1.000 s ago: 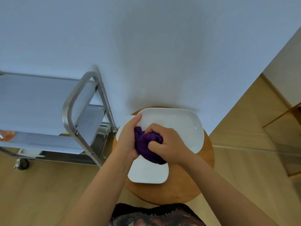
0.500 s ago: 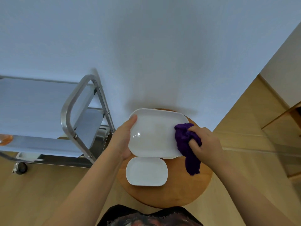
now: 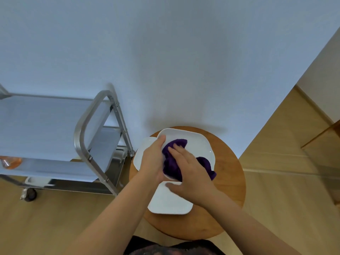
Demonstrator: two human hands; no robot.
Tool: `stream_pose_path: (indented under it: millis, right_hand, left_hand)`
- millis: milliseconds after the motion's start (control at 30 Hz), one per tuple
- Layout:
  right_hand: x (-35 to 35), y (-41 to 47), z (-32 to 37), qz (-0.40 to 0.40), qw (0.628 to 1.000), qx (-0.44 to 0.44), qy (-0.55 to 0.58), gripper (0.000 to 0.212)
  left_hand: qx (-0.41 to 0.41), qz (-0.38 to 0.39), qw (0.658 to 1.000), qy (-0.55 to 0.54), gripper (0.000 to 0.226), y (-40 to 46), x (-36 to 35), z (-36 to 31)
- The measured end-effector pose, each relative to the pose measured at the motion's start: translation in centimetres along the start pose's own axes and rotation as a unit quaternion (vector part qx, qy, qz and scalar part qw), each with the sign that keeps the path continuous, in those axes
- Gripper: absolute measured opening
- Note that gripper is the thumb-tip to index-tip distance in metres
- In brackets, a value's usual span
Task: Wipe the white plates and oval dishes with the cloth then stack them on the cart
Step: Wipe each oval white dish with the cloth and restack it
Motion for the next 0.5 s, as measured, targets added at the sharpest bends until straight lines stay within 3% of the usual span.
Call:
stream_pose_path:
  millis: [33, 100, 200, 267, 333, 400, 433, 500]
  right_hand:
    - [0.3, 0.1, 0.1, -0.044, 0.997, 0.026, -0.057, 0.082]
    - [1.0, 0.2, 0.4, -0.120, 0.991, 0.032, -0.059, 0.067]
    - [4.2, 0.6, 0.1, -0.166, 0.968, -0.092, 0.167, 0.046]
    - [5.5, 1.1, -1.0, -0.175, 0.899, -0.197, 0.350, 0.038]
    - [6.0, 1.7, -1.8, -0.190, 0.810, -0.204, 0.515, 0.037]
    - [6.2, 2.2, -1.8, -0.200, 0.748, -0.200, 0.600, 0.038]
    - [6.1, 2.4, -1.8, -0.198, 0.729, -0.199, 0.625, 0.040]
    - [5.7, 2.4, -2.1, -0.189, 0.706, -0.202, 0.652, 0.047]
  left_hand:
    - [-0.005, 0.005, 1.000, 0.008, 0.032, -0.2, -0.1, 0.1]
    - [-0.042, 0.032, 0.998, 0.040, 0.034, -0.9, -0.7, -0.3]
    - [-0.119, 0.058, 0.985, 0.113, 0.056, -1.1, -0.5, -2.1]
    - [-0.157, -0.003, 0.969, 0.189, 0.058, -0.2, 0.7, -2.7]
    - [-0.115, -0.055, 0.962, 0.240, 0.070, 0.8, 2.4, -1.7]
    - [0.005, 0.047, 0.993, 0.104, 0.074, 1.4, 3.2, 0.8]
    - [0.057, 0.123, 0.991, 0.012, 0.065, 1.6, 3.2, 2.0]
    - [0.075, 0.179, 0.975, -0.111, 0.044, 1.7, 3.2, 2.8]
Point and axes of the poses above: each hand's wrist, its own y-axis towards the middle knuckle, its own x-axis out of the back of the hand, z = x × y, the point moved 2 cm from there along y, towards the middle knuckle, and after that the axes turned 1 degree about -x, right-handed, at the moved point
